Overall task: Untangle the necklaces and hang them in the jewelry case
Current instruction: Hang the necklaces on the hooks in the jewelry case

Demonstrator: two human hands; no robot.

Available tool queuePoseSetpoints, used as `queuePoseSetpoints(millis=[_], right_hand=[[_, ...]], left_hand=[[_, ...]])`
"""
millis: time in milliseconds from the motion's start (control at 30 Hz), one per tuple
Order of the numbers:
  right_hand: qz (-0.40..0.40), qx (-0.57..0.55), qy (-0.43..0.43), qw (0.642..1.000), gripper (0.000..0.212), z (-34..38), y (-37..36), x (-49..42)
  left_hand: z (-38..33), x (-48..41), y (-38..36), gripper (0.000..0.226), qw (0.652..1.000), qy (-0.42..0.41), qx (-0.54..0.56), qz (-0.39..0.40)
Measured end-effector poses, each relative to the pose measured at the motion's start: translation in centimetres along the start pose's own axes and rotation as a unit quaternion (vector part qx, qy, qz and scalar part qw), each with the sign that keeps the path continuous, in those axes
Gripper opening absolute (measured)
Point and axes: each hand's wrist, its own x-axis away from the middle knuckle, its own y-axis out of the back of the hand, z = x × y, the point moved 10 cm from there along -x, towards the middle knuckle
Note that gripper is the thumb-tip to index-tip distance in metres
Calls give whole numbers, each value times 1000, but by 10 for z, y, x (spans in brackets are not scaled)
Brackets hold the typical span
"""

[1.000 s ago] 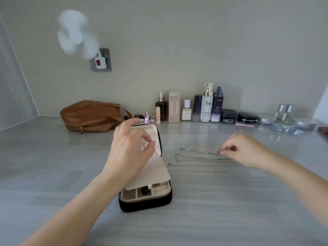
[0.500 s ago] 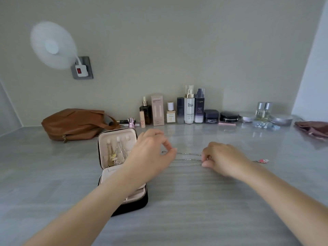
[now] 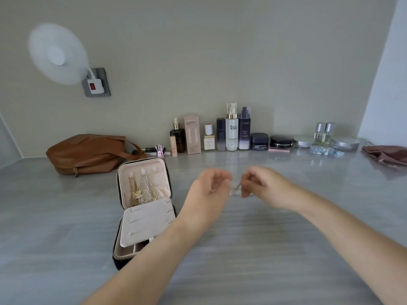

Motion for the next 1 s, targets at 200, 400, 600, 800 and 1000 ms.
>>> queuePoseSetpoints(millis=[200,400,600,800,1000], right_hand=[[-9,-227,52,973,19,40,2,0],[-58,-351,72,932,22,55,18,6],[-132,-438,49,888,21,40,40,7],[-166,-455,12,875,21,21,52,12],[-137,-345,-25,928,13,18,37,13]], left_hand=[[15,-1,-6,26,979,79,187,1],[5,2,-15,46,948,95,295,65],[9,11,-20,44,955,123,224,151],[3,5,0,28,960,92,232,130],[-2,-6,33,26,964,67,245,80]])
